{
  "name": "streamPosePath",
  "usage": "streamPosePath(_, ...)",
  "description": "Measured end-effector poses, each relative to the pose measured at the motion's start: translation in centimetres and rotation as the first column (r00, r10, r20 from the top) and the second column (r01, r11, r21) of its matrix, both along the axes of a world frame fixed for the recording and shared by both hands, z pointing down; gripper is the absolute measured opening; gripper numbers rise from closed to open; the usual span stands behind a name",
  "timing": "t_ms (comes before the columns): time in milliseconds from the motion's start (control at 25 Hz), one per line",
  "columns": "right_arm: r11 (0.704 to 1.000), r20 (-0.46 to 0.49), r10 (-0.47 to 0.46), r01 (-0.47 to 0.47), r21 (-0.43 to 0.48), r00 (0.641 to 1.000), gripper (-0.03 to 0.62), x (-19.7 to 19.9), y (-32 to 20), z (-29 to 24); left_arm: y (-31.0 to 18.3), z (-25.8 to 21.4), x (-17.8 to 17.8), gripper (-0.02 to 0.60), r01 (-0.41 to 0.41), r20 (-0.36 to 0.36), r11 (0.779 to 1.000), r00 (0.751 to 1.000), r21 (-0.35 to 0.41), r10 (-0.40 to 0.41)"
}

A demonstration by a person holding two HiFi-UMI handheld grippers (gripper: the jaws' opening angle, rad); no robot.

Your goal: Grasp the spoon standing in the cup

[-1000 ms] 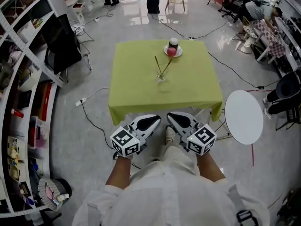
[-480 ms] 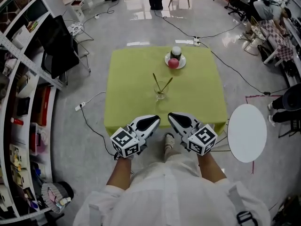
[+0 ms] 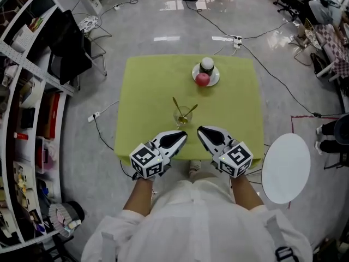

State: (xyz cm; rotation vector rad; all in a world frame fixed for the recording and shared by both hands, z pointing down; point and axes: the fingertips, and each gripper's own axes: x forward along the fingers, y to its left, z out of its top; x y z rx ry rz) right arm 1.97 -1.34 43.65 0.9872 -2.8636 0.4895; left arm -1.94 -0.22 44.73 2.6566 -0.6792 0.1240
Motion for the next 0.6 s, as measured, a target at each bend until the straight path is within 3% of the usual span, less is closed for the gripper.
streamPosePath(120, 1.000, -0.026, -0.027, 0.027, -0.013, 0.999, 0.019, 0.1, -1.2, 0.8, -1.2, 0.5, 0.0, 0.020, 0.023, 0.017, 1.000, 1.000, -0.010, -0.023)
streamPosePath(200, 0.998, -0.042, -0.050, 0.049, -0.028, 0.998, 0.058, 0.1, -1.7, 1.4, -1.7, 0.6, 0.0, 0.020, 0.038, 0.021, 0.999, 0.999, -0.016, -0.037)
streamPosePath(600, 0.991, -0.112, -0.071, 0.057, -0.124, 0.991, 0.088, 0.3, -4.5, 5.2, -3.6, 1.4, -1.3, 0.034, 0.106, 0.040, 0.993, 0.994, -0.043, -0.104)
